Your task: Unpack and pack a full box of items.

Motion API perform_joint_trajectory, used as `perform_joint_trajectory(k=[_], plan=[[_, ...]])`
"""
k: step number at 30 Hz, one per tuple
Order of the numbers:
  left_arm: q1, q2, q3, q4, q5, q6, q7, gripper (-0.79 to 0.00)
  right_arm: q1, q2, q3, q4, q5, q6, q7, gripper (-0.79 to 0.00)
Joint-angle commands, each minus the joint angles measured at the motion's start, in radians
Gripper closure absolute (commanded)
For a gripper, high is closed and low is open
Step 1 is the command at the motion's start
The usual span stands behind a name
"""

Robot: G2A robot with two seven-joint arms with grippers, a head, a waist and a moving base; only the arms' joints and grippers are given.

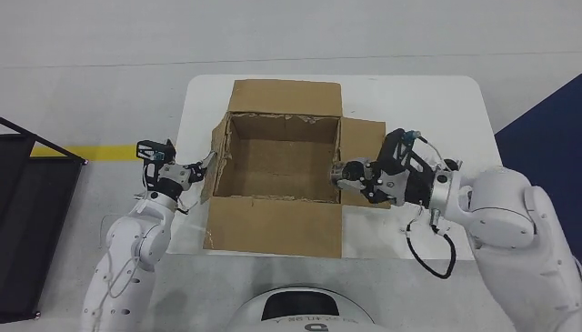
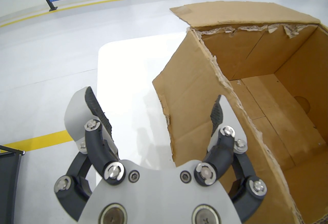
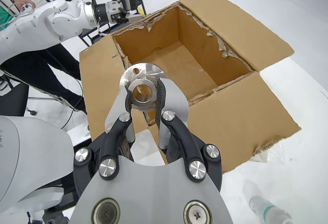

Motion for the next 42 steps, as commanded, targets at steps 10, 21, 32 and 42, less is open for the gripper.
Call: perform_joint_trajectory(k=[10,21,32,42], plan=[[0.003,0.0,-0.011,-0.003,-0.013,0.006,0.006,-0.785,0.433,-0.061,-0.44,0.336,-0.127,0.226,0.065,0.0],[0.003,0.0,-0.011,-0.003,-0.013,0.006,0.006,-0.785,0.655,-0.148,-0.737,0.539,-0.293,0.385,0.06,0.0],[0.003,0.0,-0.011,-0.003,-0.013,0.006,0.006,-0.785,0.761,-0.23,-0.901,0.708,-0.389,0.492,0.043,0.0],[0.003,0.0,-0.011,-0.003,-0.013,0.006,0.006,-0.785,0.809,-0.293,-0.97,0.86,-0.414,0.519,0.007,0.0]])
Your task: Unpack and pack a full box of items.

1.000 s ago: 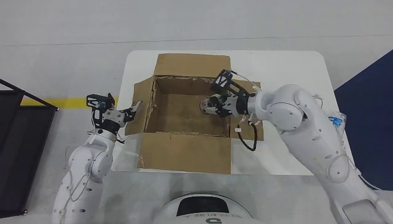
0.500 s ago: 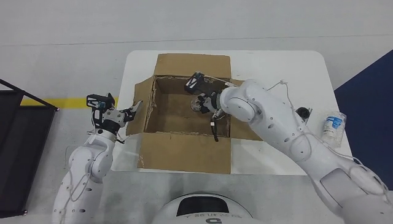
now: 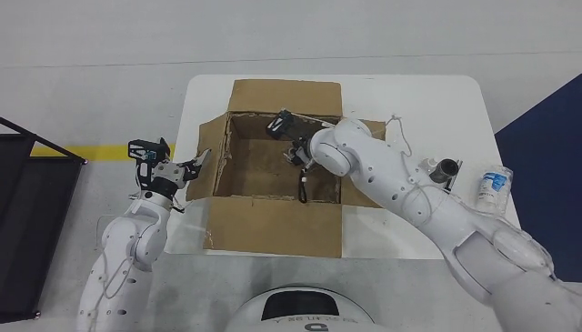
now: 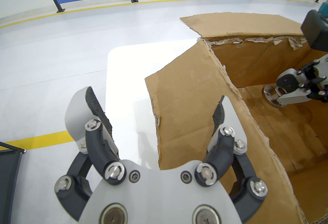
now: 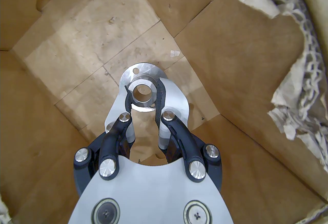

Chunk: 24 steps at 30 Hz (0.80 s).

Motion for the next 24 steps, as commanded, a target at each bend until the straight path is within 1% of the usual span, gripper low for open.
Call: perform_joint_trajectory(k=[1,4,6,11,13,15,18,20,22,23,24], plan=[[0.0,0.0,0.0,0.0,0.0,0.0,0.0,-0.785,0.008,-0.011,-0.009,0.031,-0.009,0.011,-0.004,0.0],[0.0,0.0,0.0,0.0,0.0,0.0,0.0,-0.785,0.018,-0.028,-0.024,0.072,-0.019,0.026,-0.009,-0.003],[0.0,0.0,0.0,0.0,0.0,0.0,0.0,-0.785,0.023,-0.039,-0.032,0.096,-0.027,0.033,-0.01,-0.105],[0.0,0.0,0.0,0.0,0.0,0.0,0.0,-0.785,0.031,-0.061,-0.041,0.13,-0.036,0.038,-0.011,-0.151],[0.0,0.0,0.0,0.0,0.0,0.0,0.0,-0.785,0.03,-0.065,-0.037,0.132,-0.032,0.033,-0.007,-0.191],[0.0,0.0,0.0,0.0,0.0,0.0,0.0,-0.785,0.026,-0.065,-0.028,0.121,-0.035,0.029,-0.006,-0.206],[0.0,0.0,0.0,0.0,0.0,0.0,0.0,-0.785,0.006,-0.055,0.001,0.079,-0.041,0.029,-0.005,-0.243],[0.0,0.0,0.0,0.0,0.0,0.0,0.0,-0.785,-0.019,-0.04,0.045,0.029,0.02,-0.029,0.0,-0.28],[0.0,0.0,0.0,0.0,0.0,0.0,0.0,-0.785,-0.048,-0.015,0.104,-0.031,0.036,-0.069,0.009,-0.302],[0.0,0.0,0.0,0.0,0.0,0.0,0.0,-0.785,-0.081,0.006,0.16,-0.094,0.06,-0.105,0.006,-0.314],[0.0,0.0,0.0,0.0,0.0,0.0,0.0,-0.785,-0.102,0.019,0.191,-0.133,0.07,-0.124,0.007,-0.317]])
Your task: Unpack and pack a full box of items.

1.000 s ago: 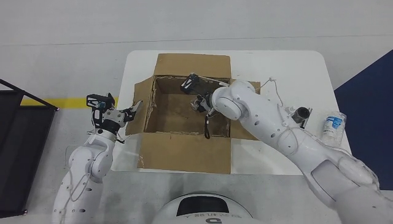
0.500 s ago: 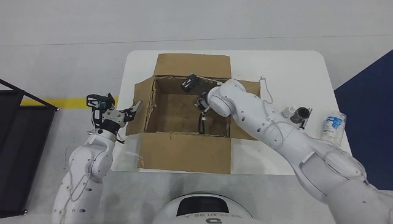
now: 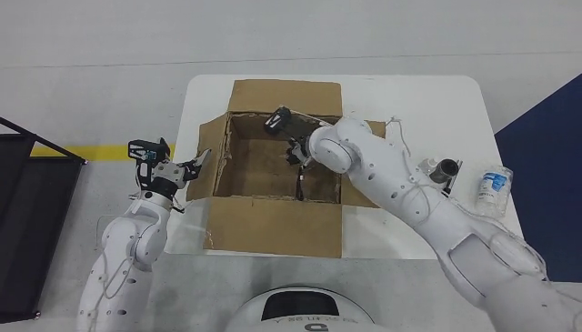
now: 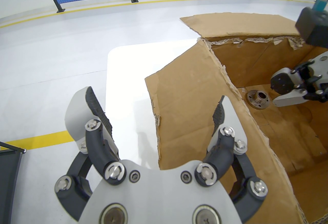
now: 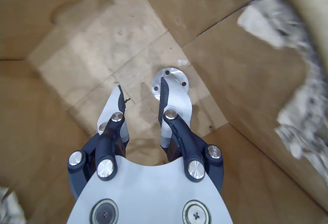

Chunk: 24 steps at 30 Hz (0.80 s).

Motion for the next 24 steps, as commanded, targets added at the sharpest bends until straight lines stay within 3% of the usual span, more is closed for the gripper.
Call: perform_joint_trajectory(k=[1,6,10,17,22,23,24], plan=[[0.0,0.0,0.0,0.0,0.0,0.0,0.0,-0.785,-0.066,0.035,0.096,-0.111,0.039,-0.061,0.01,-0.32],[0.0,0.0,0.0,0.0,0.0,0.0,0.0,-0.785,-0.313,0.131,0.406,-0.389,0.131,-0.23,0.069,-0.329],[0.0,0.0,0.0,0.0,0.0,0.0,0.0,-0.785,-0.524,0.18,0.645,-0.551,0.171,-0.305,0.054,-0.342],[0.0,0.0,0.0,0.0,0.0,0.0,0.0,-0.785,-0.827,0.215,0.994,-0.683,0.212,-0.349,-0.064,-0.339],[0.0,0.0,0.0,0.0,0.0,0.0,0.0,-0.785,-0.979,0.222,1.163,-0.724,0.252,-0.369,-0.144,-0.351],[0.0,0.0,0.0,0.0,0.0,0.0,0.0,-0.785,-1.002,0.222,1.187,-0.731,0.265,-0.377,-0.157,-0.366],[0.0,0.0,0.0,0.0,0.0,0.0,0.0,-0.785,-1.022,0.222,1.208,-0.738,0.277,-0.378,-0.168,-0.603]])
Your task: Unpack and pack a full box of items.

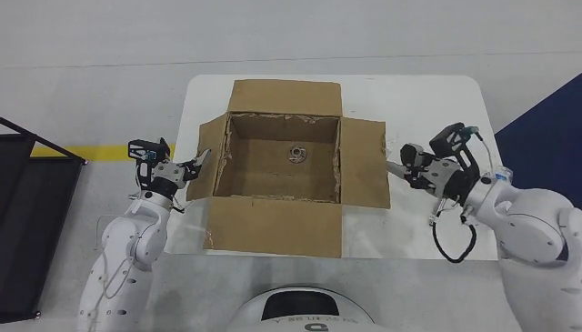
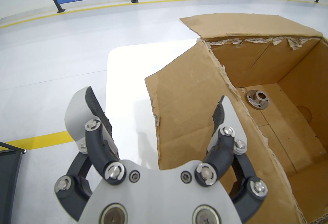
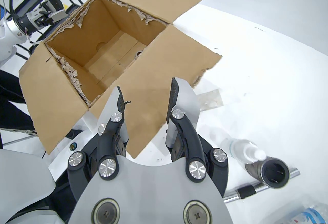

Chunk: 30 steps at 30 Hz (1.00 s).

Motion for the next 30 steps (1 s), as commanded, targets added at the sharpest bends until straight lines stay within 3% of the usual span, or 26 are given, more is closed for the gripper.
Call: perform_joint_trajectory(k=[1,15,23,28,30], plan=[[0.0,0.0,0.0,0.0,0.0,0.0,0.0,-0.785,-0.029,0.0,0.03,-0.011,0.02,-0.003,-0.013,-0.785],[0.0,0.0,0.0,0.0,0.0,0.0,0.0,-0.785,-0.036,0.002,0.059,0.022,0.015,0.004,-0.027,-0.785],[0.0,0.0,0.0,0.0,0.0,0.0,0.0,-0.785,-0.114,0.003,0.311,0.194,0.046,0.153,-0.091,-0.785],[0.0,0.0,0.0,0.0,0.0,0.0,0.0,-0.785,-0.079,0.014,0.337,0.297,-0.07,0.301,-0.004,-0.785],[0.0,0.0,0.0,0.0,0.0,0.0,0.0,-0.785,-0.045,0.021,0.317,0.34,-0.096,0.314,0.046,-0.785]])
